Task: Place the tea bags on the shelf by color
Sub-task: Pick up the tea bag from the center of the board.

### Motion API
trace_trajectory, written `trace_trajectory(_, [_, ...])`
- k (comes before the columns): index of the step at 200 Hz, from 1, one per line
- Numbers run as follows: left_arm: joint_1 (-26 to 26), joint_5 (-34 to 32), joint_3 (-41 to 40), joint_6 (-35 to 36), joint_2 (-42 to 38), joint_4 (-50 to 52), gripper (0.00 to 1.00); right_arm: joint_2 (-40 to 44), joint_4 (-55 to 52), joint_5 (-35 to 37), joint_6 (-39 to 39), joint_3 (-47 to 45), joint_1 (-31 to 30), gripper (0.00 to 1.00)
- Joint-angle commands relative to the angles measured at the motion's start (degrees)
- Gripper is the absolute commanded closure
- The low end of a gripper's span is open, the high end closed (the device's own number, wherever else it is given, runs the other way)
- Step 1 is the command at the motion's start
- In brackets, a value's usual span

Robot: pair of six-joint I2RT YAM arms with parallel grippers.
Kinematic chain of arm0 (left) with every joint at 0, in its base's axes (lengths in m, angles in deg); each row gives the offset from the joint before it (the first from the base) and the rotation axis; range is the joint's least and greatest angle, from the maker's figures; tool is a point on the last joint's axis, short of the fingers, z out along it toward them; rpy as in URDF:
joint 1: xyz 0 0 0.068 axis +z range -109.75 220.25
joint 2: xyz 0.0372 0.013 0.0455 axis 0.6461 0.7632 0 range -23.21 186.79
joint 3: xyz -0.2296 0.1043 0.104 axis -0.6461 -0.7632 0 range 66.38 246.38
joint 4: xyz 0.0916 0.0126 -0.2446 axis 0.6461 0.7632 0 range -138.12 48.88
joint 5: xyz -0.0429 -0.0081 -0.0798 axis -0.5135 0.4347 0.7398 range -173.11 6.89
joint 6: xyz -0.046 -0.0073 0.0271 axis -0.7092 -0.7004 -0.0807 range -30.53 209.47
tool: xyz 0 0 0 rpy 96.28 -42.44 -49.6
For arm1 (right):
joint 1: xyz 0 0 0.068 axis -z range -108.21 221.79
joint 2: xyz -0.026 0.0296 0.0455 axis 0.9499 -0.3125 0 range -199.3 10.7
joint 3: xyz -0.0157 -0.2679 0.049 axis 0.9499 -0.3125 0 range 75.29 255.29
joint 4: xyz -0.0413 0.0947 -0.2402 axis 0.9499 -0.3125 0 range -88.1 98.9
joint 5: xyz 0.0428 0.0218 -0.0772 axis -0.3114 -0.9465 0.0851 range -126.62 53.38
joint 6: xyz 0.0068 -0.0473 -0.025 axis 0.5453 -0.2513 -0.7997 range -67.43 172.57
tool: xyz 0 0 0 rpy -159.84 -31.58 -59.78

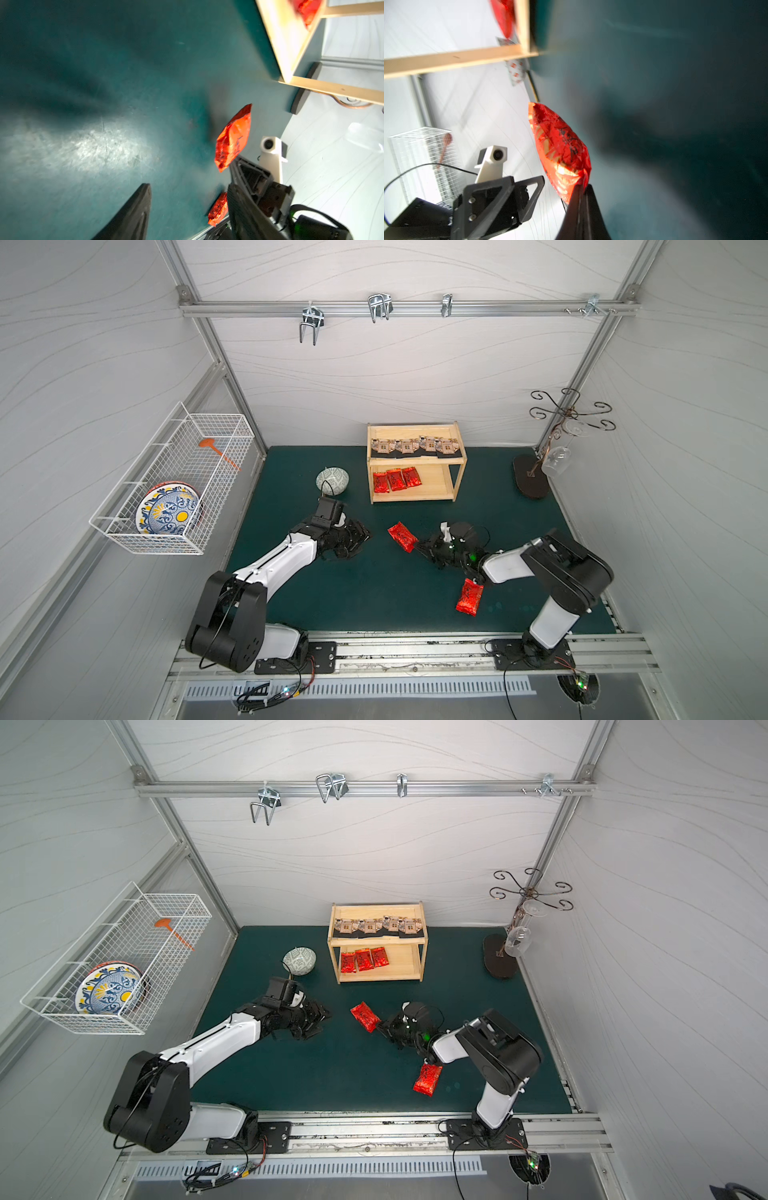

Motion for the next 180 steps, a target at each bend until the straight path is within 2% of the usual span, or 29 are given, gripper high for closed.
trace_trajectory(1, [0.2,-1.81,4.23,7.09,-1.74,8.45,0.36,6.35,-10.36,6.51,-1.83,2.73,0.34,1.0])
trace_trajectory(44, [0.44,-1.12,6.75,10.9,-2.47,12.18,0.36,8.16,-20.39,16.61,-5.7,10.83,3.08,1.0])
trace_trajectory(100, [1.9,0.57,6.77,13.79,-3.15,12.86,0.35,-1.68,-20.96,24.44,-7.52,21.15,7.28,1.0])
trace_trajectory(143, [3.24,1.55,5.81,15.21,-3.21,12.65,0.35,-6.87,-22.35,31.72,-10.38,28.47,8.02,1.0])
trace_trajectory(180, [4.12,2.49,4.12,15.64,-3.49,11.75,0.35,-12.47,-22.56,33.2,-9.55,33.13,8.68,1.0])
